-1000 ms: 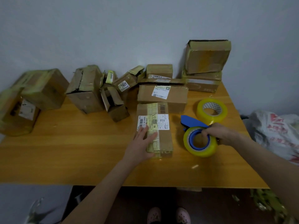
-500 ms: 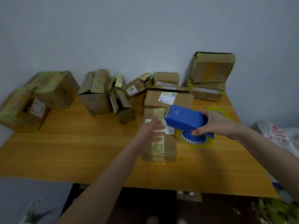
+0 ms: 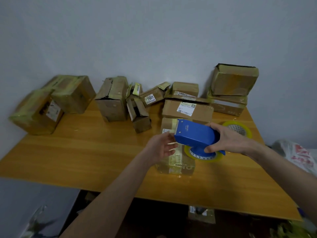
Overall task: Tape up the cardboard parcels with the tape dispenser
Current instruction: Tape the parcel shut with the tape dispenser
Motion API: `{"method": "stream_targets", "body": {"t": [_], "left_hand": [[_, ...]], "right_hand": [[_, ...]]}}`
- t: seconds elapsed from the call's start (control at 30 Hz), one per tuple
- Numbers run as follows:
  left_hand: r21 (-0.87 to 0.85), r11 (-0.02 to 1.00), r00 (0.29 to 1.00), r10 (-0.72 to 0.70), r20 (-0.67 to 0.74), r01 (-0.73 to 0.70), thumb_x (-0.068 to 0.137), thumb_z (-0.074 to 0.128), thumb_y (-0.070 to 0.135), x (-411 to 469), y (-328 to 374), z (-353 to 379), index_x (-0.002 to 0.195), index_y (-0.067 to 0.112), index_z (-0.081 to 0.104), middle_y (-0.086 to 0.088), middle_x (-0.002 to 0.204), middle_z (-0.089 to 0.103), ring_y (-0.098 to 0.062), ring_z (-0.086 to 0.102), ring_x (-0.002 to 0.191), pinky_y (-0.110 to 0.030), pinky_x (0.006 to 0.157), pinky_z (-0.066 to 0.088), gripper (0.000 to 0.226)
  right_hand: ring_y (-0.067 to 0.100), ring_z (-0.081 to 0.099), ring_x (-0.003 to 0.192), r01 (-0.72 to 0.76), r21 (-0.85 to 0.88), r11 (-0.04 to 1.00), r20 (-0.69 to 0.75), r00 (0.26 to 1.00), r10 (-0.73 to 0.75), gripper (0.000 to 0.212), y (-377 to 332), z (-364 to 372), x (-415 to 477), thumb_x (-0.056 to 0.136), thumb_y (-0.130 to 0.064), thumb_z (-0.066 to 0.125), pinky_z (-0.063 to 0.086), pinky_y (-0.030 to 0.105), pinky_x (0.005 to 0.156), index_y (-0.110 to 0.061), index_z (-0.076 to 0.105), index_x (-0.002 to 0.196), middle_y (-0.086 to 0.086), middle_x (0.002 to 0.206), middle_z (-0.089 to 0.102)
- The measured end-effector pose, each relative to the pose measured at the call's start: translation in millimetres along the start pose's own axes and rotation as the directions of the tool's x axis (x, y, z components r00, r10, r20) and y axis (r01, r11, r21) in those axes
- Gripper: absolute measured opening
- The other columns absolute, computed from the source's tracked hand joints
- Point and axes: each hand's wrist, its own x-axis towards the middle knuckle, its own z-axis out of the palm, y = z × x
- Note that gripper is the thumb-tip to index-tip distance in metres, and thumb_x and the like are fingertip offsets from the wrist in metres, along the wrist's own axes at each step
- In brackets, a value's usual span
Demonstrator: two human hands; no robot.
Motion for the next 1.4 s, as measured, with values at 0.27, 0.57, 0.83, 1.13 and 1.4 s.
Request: {"method": "stream_targets", "body": {"t": [0.27, 0.57, 0.83, 1.13, 1.4], "left_hand": [[0.321, 0.947, 0.986, 0.079, -0.147, -0.028, 0.094, 0.059, 0.021, 3.0, -1.0, -0.6, 0.117, 0.006, 0.061, -0.006, 0.097, 0.070, -0.012, 0.066, 0.085, -0.020, 0.059, 0.053, 0.027], [0.418, 0.905, 0.969, 0.169, -0.179, -0.081, 0.086, 0.067, 0.015, 1.2, -4.3, -22.4, 0.087, 0.007, 0.067, -0.005, 0.082, 0.068, -0.008, 0.066, 0.062, -0.018, 0.054, 0.052, 0.008], [0.430, 0.903, 0.941, 0.161, -0.299, -0.018, 0.084, 0.071, 0.012, -9.7, -15.1, -80.6, 0.081, 0.005, 0.071, -0.006, 0.069, 0.067, -0.007, 0.064, 0.055, -0.019, 0.051, 0.051, 0.008], [0.449, 0.894, 0.930, 0.157, -0.331, 0.009, 0.085, 0.071, 0.012, -2.1, -38.0, -70.5, 0.081, 0.002, 0.067, -0.008, 0.072, 0.064, -0.013, 0.061, 0.062, -0.019, 0.049, 0.052, 0.012], [0.465, 0.885, 0.912, 0.173, -0.371, 0.021, 0.084, 0.072, 0.013, 0.6, -44.9, -79.5, 0.072, 0.007, 0.068, -0.004, 0.064, 0.064, -0.010, 0.061, 0.057, -0.020, 0.048, 0.052, 0.014]], "right_hand": [[0.006, 0.058, 0.098, 0.084, -0.332, 0.940, 0.018, 0.996, -0.082, 0.066, -5.9, 0.2, 5.0, 0.065, -0.031, 0.085, 0.052, 0.022, 0.078, -0.041, 0.045, 0.117, -0.016, 0.108, 0.057], [-0.011, 0.053, 0.094, 0.142, -0.397, 0.907, 0.087, 0.989, -0.116, 0.071, -5.7, 7.1, -0.8, 0.059, -0.051, 0.070, 0.044, 0.004, 0.067, -0.054, 0.036, 0.122, -0.024, 0.104, 0.056], [-0.013, 0.052, 0.094, 0.047, -0.347, 0.937, 0.119, 0.993, -0.006, 0.064, 33.9, -9.3, -26.1, 0.064, -0.036, 0.078, 0.045, 0.009, 0.070, -0.063, 0.040, 0.107, -0.029, 0.100, 0.056], [-0.020, 0.050, 0.090, -0.020, -0.361, 0.933, 0.094, 0.994, 0.057, 0.068, 55.0, -4.5, -33.9, 0.066, -0.025, 0.079, 0.044, 0.011, 0.061, -0.065, 0.035, 0.100, -0.024, 0.095, 0.057], [0.001, 0.058, 0.089, -0.040, -0.335, 0.942, 0.119, 0.989, 0.084, 0.065, 64.8, -1.2, -36.9, 0.063, -0.025, 0.078, 0.046, 0.019, 0.070, -0.054, 0.041, 0.109, -0.017, 0.103, 0.059]]}}
